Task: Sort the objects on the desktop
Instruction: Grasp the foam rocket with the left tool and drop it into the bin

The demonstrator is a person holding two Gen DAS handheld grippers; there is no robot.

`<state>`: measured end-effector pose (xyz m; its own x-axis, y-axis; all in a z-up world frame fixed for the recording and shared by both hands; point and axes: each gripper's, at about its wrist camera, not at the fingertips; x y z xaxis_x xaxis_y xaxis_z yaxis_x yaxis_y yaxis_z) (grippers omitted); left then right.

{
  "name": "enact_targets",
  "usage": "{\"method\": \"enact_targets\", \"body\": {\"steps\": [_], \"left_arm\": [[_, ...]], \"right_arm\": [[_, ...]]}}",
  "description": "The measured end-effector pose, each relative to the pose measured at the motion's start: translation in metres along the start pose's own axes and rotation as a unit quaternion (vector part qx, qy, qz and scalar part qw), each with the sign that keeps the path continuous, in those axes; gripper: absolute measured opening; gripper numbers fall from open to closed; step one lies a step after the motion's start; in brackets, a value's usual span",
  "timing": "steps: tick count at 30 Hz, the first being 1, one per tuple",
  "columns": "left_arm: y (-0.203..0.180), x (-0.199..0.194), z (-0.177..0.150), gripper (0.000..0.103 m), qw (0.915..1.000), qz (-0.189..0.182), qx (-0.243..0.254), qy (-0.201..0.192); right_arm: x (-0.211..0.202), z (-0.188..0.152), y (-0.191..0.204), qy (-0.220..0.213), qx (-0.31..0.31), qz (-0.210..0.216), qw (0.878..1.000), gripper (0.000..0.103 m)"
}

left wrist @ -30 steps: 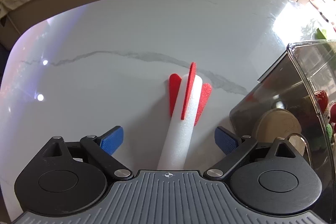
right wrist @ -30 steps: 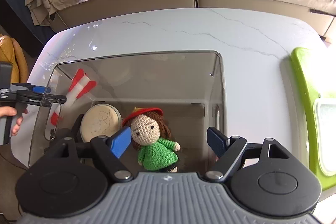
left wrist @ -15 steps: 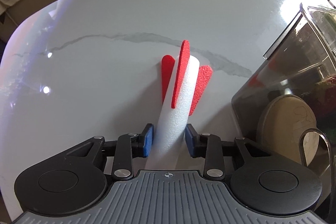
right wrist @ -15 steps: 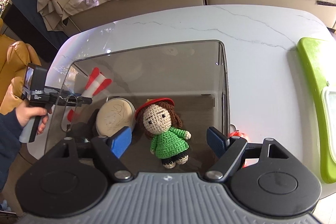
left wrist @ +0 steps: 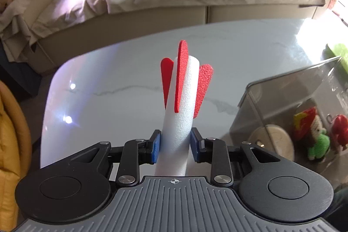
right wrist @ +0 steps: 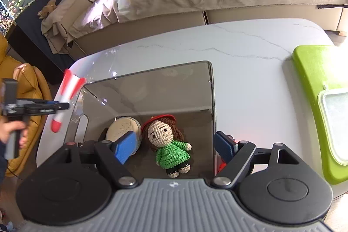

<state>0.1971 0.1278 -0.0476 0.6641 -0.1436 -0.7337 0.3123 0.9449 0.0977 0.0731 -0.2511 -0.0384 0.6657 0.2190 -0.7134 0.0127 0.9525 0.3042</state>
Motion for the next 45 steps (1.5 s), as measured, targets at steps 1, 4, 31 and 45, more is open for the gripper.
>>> {"method": "enact_targets", "body": {"steps": [1, 4, 31, 45], "left_arm": [[-0.009, -0.013, 0.01, 0.032, 0.9999, -0.004, 0.006, -0.012], [-0.043, -0.041, 0.032, 0.032, 0.999, -0.03, 0.012, -0.029], [-0.174, 0.087, -0.02, 0.038, 0.9737, -0.129, -0.06, 0.178], [-0.123, 0.023, 0.003, 0.073, 0.9575, -0.195, -0.185, 0.104]], "right_arm": [[-0.002, -0.001, -0.002, -0.005, 0.003, 0.001, 1.0, 0.081], [-0.009, -0.002, -0.01, -0.019, 0.011, 0.005, 1.0, 0.081], [0.031, -0.057, -0.138, -0.005, 0.118, -0.03, 0.993, 0.081], [0.094, -0.098, -0.174, 0.01, 0.201, 0.058, 0.978, 0.077]]}}
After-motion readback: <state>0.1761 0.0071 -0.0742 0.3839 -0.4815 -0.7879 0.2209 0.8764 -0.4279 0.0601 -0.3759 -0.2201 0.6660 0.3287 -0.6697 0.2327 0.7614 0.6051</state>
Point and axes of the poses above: each gripper's, at about its wrist camera, not at the fingertips, and x roughly the way its jaws point, y to its left, z to its top, and after that the axes turned 10 degrees about -y, right-handed
